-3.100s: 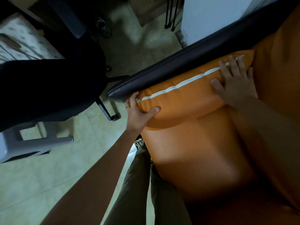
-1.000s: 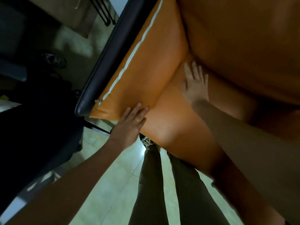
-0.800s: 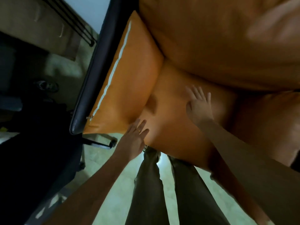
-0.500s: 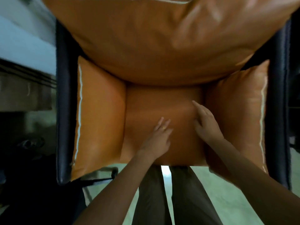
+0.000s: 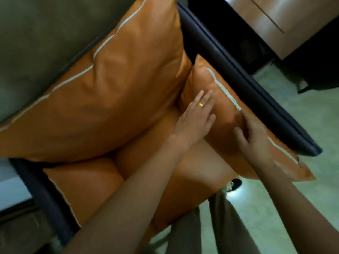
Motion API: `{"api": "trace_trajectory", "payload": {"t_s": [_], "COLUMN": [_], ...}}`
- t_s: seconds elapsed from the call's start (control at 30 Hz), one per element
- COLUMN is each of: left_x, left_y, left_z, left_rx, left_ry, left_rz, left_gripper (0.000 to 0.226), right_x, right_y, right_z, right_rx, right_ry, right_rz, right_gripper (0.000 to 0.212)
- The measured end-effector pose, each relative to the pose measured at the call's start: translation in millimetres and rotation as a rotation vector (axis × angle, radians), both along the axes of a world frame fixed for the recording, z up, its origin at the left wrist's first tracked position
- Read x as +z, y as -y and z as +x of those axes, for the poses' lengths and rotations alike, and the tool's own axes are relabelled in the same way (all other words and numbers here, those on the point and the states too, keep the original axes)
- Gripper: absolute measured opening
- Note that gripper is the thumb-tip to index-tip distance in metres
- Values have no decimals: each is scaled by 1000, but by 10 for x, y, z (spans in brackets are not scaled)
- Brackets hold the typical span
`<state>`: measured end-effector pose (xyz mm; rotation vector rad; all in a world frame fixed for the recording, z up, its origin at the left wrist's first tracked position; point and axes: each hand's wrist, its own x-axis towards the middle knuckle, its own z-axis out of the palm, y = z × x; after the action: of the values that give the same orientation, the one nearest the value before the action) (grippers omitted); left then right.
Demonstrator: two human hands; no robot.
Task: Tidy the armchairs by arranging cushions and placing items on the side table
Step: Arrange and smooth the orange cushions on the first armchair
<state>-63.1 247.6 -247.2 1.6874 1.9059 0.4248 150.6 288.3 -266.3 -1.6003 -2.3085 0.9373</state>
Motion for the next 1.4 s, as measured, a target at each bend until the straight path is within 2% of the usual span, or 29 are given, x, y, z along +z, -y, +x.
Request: {"api": "trace_trajectory", "payload": {"t_s": [0.07,0.17,0.23,0.37,0.5,0.67,0.8,0.9,1.0,1.07,1.27,1.4], "left_x": [-34,-218,-364,-536,-625,-1051,-1394,-1459,-1365,-1292,-1069,-1060], "left_y": [-278,-620,-692,-697,-691,-691,-791,-780,-774,-761,-893,-987], "left_z": [50,61,38,121,176,270,233,242,148,80,-350,-782], "left_rx": [-114,-309,-360,-290,-284,-228,-121,-155,-213,-250,-529,-479], "left_ry": [-42,-242,-326,-335,-327,-336,-221,-177,-200,-249,-415,-489], "left_rz": [4,28,87,123,101,213,437,557,592,561,612,588], "left_gripper": [51,47,46,47,50,52,52,50,47,44,52,61], "right_x": [-117,-216,-262,-395,-463,-733,-959,-1036,-957,-863,-690,-723], "right_y": [48,129,155,47,66,70,40,65,90,99,130,244], "right_z": [102,58,47,219,147,71,-68,-64,-138,-214,-322,-106], "right_rx": [51,76,83,116,-26,-158,-226,-274,-265,-253,-277,-281], "right_ry": [37,179,214,142,35,-16,-46,-29,76,165,342,392], "right_rz": [39,80,77,9,-35,167,376,454,469,408,380,369], "right_gripper": [60,66,69,64,62,57,52,52,52,54,59,65]}}
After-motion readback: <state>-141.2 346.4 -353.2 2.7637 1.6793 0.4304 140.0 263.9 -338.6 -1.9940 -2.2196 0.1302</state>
